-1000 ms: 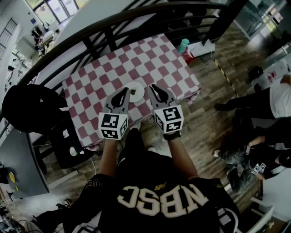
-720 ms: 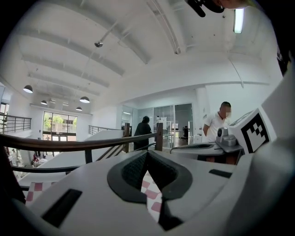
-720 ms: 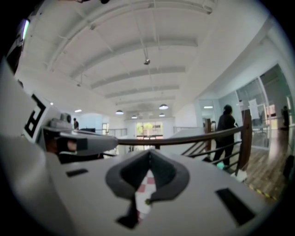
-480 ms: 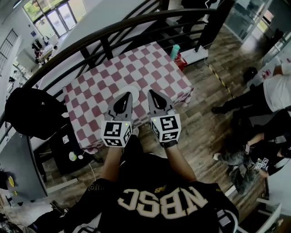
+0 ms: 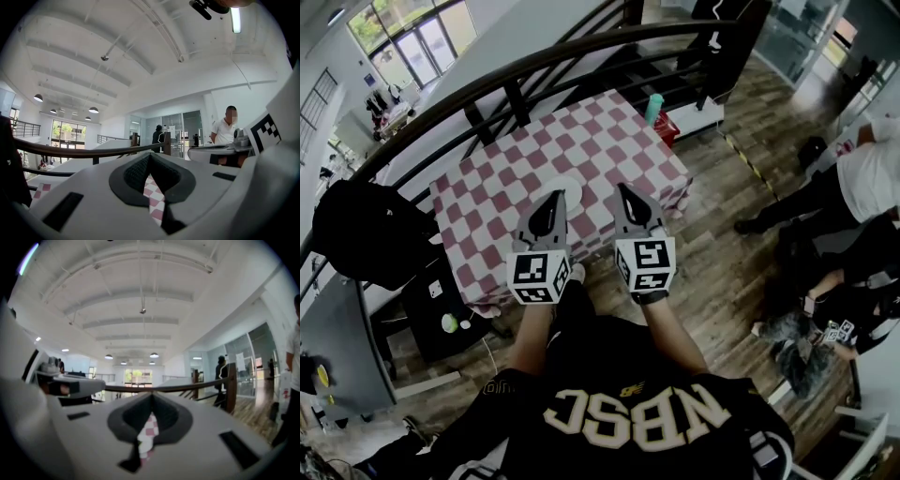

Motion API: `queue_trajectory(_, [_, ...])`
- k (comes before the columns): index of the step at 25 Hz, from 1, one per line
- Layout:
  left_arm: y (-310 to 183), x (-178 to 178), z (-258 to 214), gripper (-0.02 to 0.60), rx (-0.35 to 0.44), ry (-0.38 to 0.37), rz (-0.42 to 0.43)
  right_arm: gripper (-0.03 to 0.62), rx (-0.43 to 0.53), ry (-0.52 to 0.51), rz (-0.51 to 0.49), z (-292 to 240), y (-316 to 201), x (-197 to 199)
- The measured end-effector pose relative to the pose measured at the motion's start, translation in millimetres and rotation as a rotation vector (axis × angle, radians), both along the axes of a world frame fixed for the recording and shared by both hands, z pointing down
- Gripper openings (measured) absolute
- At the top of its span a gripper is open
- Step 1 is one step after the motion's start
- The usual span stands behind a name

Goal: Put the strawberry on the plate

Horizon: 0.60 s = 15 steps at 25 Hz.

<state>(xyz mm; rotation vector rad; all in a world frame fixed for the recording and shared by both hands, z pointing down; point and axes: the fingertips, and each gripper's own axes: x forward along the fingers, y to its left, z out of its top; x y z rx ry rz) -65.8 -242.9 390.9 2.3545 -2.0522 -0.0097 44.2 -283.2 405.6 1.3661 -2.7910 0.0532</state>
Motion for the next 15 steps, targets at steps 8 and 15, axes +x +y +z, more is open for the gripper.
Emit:
queue_trajectory(8, [7.0, 8.8, 1.0, 0.015, -0.003, -0.001, -0.017, 0.018, -0.015, -0.009, 0.027, 2.1, 5.6, 16.6])
queue_trajectory(15, [10.1, 14.6, 13.2, 0.015, -0.032, -0.006, -0.030, 0.018, -0.044, -0.014, 0.037, 11.6, 7.9, 23.0])
